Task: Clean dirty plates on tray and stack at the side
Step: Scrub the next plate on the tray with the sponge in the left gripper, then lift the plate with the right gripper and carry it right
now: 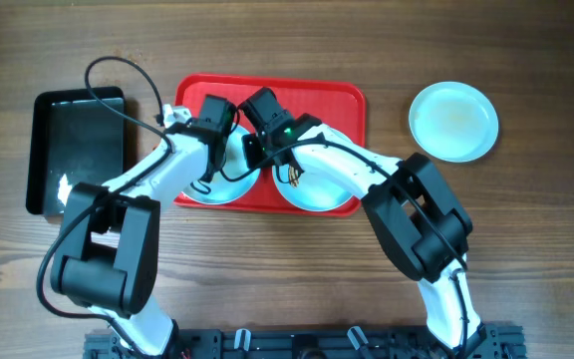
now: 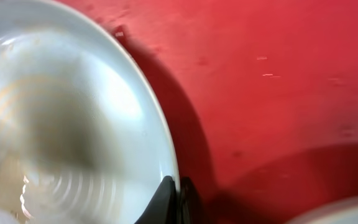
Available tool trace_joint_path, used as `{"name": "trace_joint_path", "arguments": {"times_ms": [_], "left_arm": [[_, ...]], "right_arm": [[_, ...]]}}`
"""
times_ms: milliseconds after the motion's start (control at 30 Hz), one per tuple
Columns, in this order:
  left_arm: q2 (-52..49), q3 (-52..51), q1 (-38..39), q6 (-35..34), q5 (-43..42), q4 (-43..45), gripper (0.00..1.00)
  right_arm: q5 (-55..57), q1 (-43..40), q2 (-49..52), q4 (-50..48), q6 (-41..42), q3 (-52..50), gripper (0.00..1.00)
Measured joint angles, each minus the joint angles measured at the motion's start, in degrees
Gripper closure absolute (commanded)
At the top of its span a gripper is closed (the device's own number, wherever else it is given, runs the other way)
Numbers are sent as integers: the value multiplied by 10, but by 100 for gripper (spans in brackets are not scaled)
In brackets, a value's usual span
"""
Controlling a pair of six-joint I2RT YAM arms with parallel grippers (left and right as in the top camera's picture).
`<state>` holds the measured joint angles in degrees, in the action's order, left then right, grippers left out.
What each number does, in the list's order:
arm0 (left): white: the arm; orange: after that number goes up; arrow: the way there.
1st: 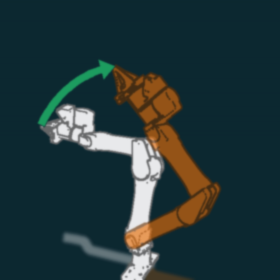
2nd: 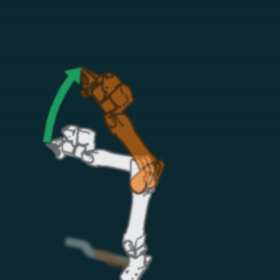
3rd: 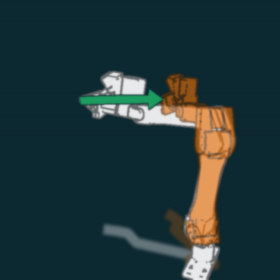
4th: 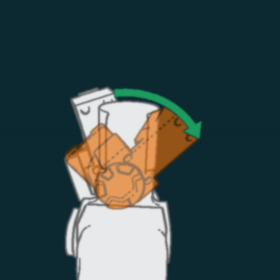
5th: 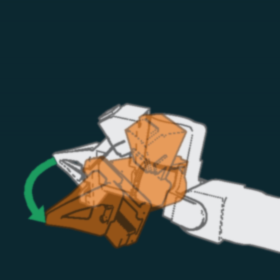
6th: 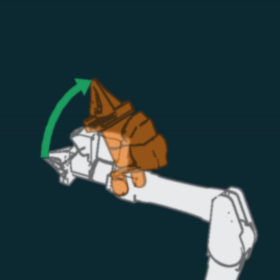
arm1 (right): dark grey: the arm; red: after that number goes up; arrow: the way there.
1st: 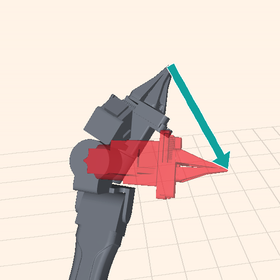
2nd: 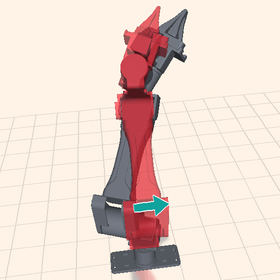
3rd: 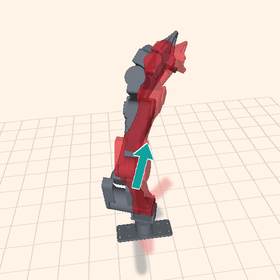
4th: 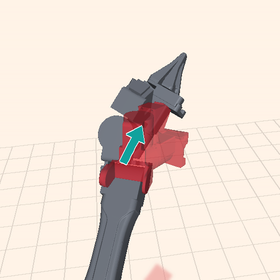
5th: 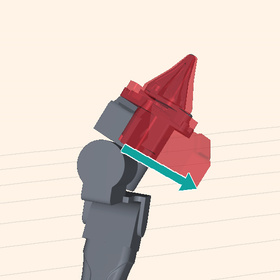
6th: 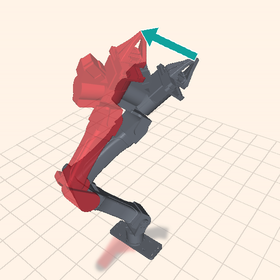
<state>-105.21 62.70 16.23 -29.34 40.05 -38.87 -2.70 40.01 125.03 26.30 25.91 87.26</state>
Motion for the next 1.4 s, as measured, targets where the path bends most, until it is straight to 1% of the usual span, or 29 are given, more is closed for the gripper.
{"name": "trace_joint_path", "arguments": {"times_ms": [100, 267, 367, 433, 567, 800, 900, 1000, 1067, 1133, 1267, 1400], "left_arm": [[19, 11, -6, -14, -35, 3, 96], [67, 22, -9, -23, -191, 18, 96], [68, 23, -8, -27, -276, 17, 96], [66, 23, -6, -28, -312, 18, 96], [47, 23, -3, -31, -356, 17, 96], [-13, 23, -2, -34, -401, 35, 96], [-16, 27, -3, -34, -399, 28, 96], [-18, 34, 0, -34, -361, 1, 96], [-18, 35, 4, -34, -312, -28, 96], [-19, 35, 5, -34, -239, -57, 96], [-30, 34, 7, -34, -122, -60, 96], [-33, 40, 10, -34, -57, -64, 96]], "right_arm": [[7, -9, 0, 1, 0, 0, 96], [15, -15, 0, 3, 0, 2, 96], [15, -15, 0, 3, 0, 2, 96], [14, -15, 0, 3, 0, 2, 96], [14, -15, 0, 3, 0, 2, 96], [14, -15, 0, 3, 0, 2, 96], [14, -15, 0, 3, 0, 2, 96], [15, -15, 0, 3, 0, 2, 96], [15, -15, 0, 3, 0, 2, 96], [15, -15, 0, 3, 0, 2, 96], [1, -11, 0, 3, 0, 2, 96], [-5, -7, 0, 3, 0, 2, 96]]}}
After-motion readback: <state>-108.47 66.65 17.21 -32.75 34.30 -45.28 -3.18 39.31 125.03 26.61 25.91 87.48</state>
